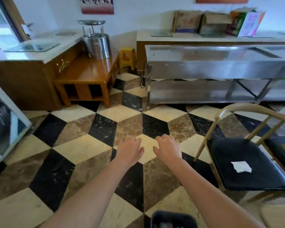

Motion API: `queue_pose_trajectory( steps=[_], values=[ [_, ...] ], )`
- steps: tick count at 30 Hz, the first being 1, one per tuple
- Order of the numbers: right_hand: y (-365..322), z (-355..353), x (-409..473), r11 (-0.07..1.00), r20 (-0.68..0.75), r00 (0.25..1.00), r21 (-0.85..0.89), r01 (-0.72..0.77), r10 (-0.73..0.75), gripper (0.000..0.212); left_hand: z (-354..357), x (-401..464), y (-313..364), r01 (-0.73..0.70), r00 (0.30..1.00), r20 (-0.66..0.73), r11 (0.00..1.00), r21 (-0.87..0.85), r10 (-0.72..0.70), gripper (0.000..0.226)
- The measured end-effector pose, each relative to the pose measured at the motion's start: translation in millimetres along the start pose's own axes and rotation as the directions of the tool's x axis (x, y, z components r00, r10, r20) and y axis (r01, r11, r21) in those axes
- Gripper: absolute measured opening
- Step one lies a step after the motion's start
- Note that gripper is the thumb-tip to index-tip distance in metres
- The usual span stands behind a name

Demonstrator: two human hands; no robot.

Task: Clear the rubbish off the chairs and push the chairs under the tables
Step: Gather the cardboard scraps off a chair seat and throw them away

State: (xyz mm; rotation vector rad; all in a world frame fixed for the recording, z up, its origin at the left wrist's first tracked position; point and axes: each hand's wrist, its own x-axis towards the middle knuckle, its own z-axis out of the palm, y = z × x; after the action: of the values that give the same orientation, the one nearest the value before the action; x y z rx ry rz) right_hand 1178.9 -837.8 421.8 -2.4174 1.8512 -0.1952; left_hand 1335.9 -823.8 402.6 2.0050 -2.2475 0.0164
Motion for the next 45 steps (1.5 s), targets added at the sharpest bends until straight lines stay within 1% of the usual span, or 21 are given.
queue_pose_trajectory(
  steps=[4, 9, 13, 17, 20, 24, 28, 32, 37, 40, 45],
  values=[
    [-36.8, 2.7, 40.1, 0.999, -0.054, 0.997, 0.017, -0.047, 0.048, 0.034, -12.9, 28.3, -62.5, -0.045, 0.998, -0.048, 0.999, -0.028, 0.044, 0.033],
    [-69.4, -0.7, 88.5, 0.993, -0.097, 0.989, 0.017, -0.114, 0.115, 0.036, -29.1, 72.7, -123.7, -0.130, 0.991, -0.040, 0.992, 0.007, 0.130, 0.037],
    [-77.1, 5.1, 117.4, 0.984, -0.086, 0.981, 0.037, -0.173, 0.176, 0.034, -25.3, 110.5, -144.1, -0.163, 0.987, -0.014, 0.987, 0.004, 0.163, 0.043],
    [-60.9, 11.3, 153.2, 0.977, -0.096, 0.973, 0.038, -0.210, 0.212, 0.032, -14.4, 159.5, -143.8, -0.206, 0.979, 0.008, 0.979, -0.007, 0.206, 0.045],
    [-36.7, 15.7, 191.1, 0.971, -0.113, 0.965, 0.047, -0.233, 0.236, 0.032, -2.3, 204.6, -132.3, -0.239, 0.971, 0.007, 0.971, -0.021, 0.239, 0.044],
    [9.4, 19.7, 255.9, 0.963, -0.126, 0.955, 0.056, -0.263, 0.268, 0.032, 12.2, 286.2, -104.0, -0.302, 0.953, 0.030, 0.953, -0.013, 0.302, 0.042],
    [64.8, 8.9, 315.4, 0.953, -0.111, 0.947, 0.058, -0.297, 0.302, 0.030, 15.2, 370.1, -69.0, -0.339, 0.940, 0.030, 0.940, -0.033, 0.340, 0.040],
    [123.5, -3.5, 371.4, 0.946, -0.114, 0.939, 0.024, -0.324, 0.325, 0.031, 17.5, 449.1, -33.6, -0.352, 0.934, 0.039, 0.934, -0.069, 0.355, 0.039],
    [193.9, -4.4, 431.0, 0.925, -0.111, 0.919, 0.017, -0.378, 0.378, 0.029, 34.8, 539.5, 6.3, -0.411, 0.907, 0.058, 0.908, -0.086, 0.416, 0.039],
    [242.0, -1.8, 471.7, 0.898, -0.142, 0.889, 0.006, -0.439, 0.436, 0.029, 50.5, 605.1, 36.6, -0.470, 0.877, 0.077, 0.879, -0.074, 0.475, 0.037],
    [311.3, -20.1, 532.0, 0.835, -0.158, 0.823, 0.017, -0.550, 0.545, 0.035, 59.8, 705.1, 86.6, -0.590, 0.803, 0.039, 0.803, -0.076, 0.594, 0.041]
  ],
)
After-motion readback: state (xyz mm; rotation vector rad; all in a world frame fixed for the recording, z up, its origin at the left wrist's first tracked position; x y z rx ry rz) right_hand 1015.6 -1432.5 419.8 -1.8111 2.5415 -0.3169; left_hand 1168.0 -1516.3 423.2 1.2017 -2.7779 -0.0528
